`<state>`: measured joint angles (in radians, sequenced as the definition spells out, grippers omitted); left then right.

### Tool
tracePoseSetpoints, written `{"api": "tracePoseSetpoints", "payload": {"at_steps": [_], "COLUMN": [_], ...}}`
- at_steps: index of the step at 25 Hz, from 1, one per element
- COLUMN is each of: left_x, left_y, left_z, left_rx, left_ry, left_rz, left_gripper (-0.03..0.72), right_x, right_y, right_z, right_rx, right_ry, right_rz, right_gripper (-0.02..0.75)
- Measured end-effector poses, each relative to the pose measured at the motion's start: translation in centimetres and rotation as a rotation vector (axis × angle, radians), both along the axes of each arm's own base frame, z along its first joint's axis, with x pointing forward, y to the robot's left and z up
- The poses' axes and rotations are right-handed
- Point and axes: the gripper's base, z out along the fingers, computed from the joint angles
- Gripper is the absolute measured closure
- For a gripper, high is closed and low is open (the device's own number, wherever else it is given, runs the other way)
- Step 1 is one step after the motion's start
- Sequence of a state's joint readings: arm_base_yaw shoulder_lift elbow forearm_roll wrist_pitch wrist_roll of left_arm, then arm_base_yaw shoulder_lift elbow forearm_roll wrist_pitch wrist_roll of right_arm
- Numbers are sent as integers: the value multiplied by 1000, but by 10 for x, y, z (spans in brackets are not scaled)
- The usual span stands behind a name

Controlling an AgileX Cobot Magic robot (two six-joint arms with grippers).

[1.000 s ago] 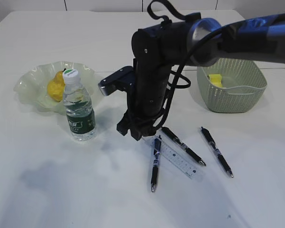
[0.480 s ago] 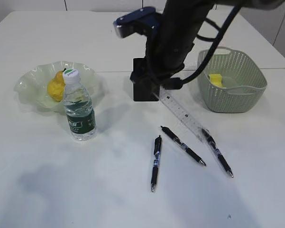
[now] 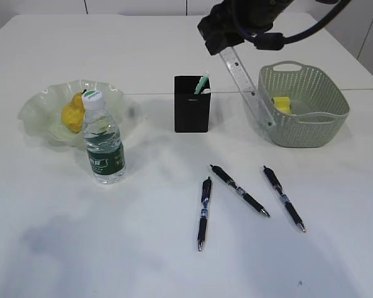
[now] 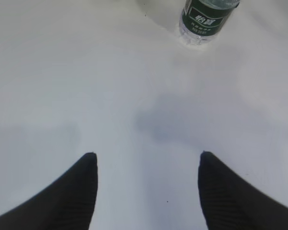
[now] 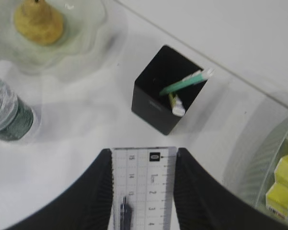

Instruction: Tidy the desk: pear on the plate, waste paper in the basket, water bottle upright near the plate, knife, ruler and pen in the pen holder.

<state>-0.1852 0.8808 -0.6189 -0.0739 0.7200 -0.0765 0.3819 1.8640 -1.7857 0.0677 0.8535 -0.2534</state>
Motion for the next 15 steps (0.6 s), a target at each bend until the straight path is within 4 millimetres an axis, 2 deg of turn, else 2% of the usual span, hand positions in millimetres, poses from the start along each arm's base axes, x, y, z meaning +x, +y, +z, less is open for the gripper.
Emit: {"api": "tracePoseSetpoints", "payload": {"at_steps": [5,10,15], "left_x": [-2,-2,-2], "left_y": [0,0,0], "left_z": [-1,-2,-2], "left_rx": [4,5,5], "left_ry": [23,27,27], "left_rz": [-2,-2,-2], "left_gripper": [223,223,223], "right_x": [16,35,54], "right_y": [5,11,4], "right_z": [3,-14,-27], "right_rx": [67,98,161], "right_ry": [-149,-224,-278], "right_rz": [-15,-27,-78], "right_gripper": [456,457,457]}}
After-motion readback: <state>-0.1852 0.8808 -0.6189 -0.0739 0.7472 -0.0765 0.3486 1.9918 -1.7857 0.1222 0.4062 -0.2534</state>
